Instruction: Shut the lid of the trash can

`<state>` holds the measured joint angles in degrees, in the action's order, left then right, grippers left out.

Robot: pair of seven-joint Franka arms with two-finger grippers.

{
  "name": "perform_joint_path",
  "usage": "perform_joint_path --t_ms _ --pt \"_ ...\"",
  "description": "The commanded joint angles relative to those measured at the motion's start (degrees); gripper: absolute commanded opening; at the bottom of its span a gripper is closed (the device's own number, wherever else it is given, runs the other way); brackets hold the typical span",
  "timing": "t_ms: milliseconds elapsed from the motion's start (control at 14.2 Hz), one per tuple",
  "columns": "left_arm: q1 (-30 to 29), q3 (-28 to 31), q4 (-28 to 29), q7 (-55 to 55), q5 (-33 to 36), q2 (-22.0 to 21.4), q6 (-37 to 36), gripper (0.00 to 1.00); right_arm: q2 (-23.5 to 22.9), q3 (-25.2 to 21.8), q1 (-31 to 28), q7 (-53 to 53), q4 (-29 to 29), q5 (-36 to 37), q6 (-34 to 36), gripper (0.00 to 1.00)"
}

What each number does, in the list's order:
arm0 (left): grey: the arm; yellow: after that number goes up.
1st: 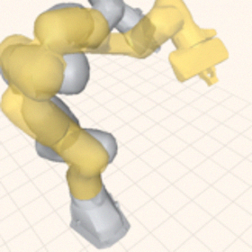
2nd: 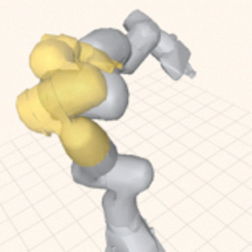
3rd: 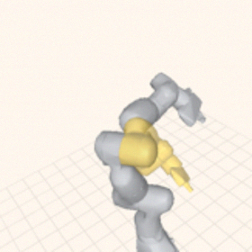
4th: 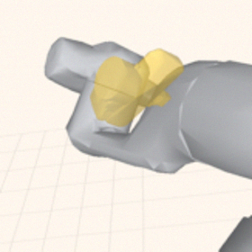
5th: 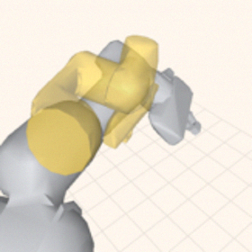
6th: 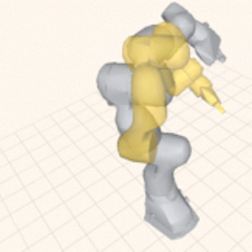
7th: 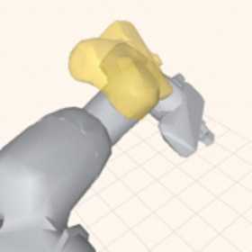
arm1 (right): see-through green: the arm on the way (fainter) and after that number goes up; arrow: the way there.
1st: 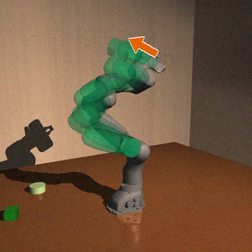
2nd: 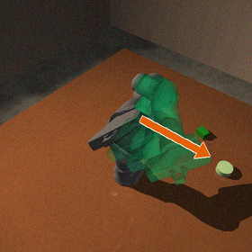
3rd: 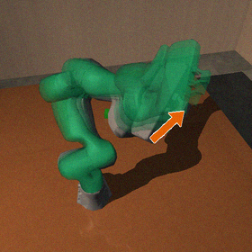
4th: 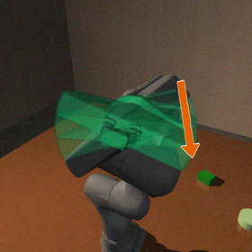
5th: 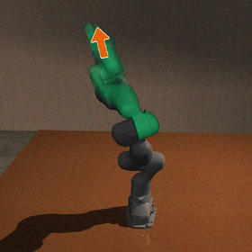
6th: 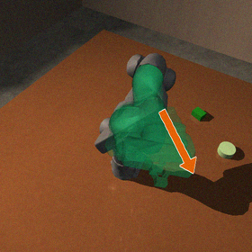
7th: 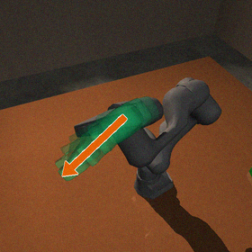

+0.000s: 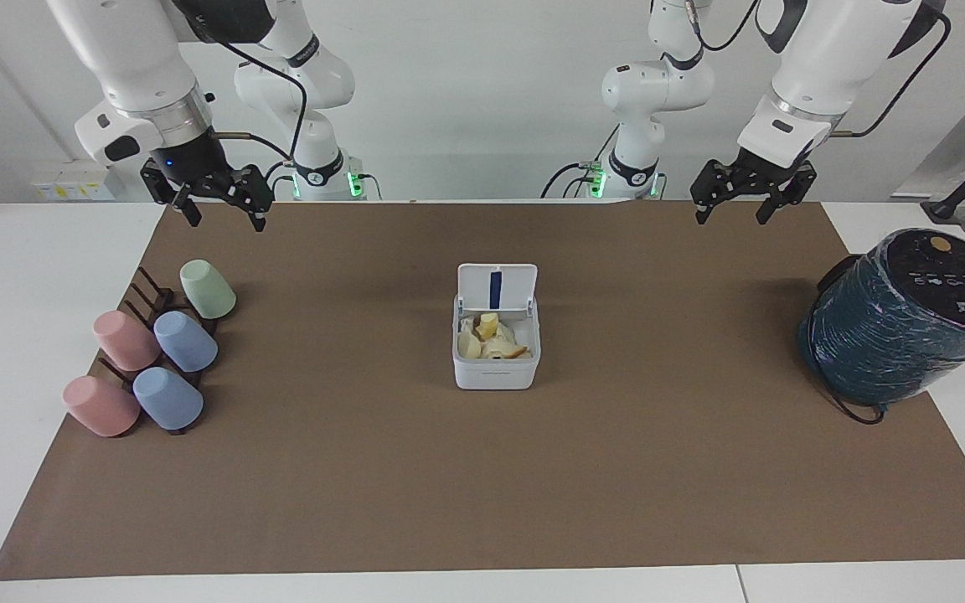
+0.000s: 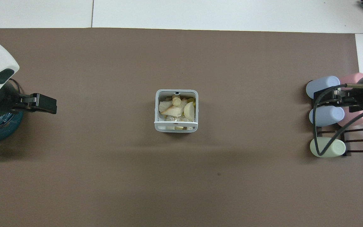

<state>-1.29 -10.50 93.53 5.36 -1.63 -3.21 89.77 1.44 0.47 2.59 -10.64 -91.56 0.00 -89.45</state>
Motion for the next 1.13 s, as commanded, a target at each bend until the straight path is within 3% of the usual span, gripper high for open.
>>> perform_joint_path --t_ms 0,706,918,988,1059 --pt "-0.8 -0.4 2.2 -0.5 -0.2 -1.8 1.3 1.0 1.4 0.2 -0.6 1.6 -1.3 -0.4 0.5 1.0" --pt "0.1 -0.7 3.8 1.7 -0.2 -2.7 -0.2 1.0 1.4 0.2 -0.6 1.6 -1.3 -0.4 0.5 1.0" --pt "5.0 -1.0 6.6 6.3 -0.3 -3.7 3.7 1.0 1.4 0.2 -0.6 1.6 -1.3 -0.4 0.5 1.0" --pt "6.5 -1.1 7.6 8.9 -0.3 -4.1 5.6 0.67 1.4 0.2 -0.5 1.6 -1.3 -0.4 0.5 1.0" --pt "8.4 -1.1 8.8 10.3 -0.3 -4.6 6.0 0.39 1.4 0.2 -0.6 1.6 -1.3 -0.4 0.5 1.0"
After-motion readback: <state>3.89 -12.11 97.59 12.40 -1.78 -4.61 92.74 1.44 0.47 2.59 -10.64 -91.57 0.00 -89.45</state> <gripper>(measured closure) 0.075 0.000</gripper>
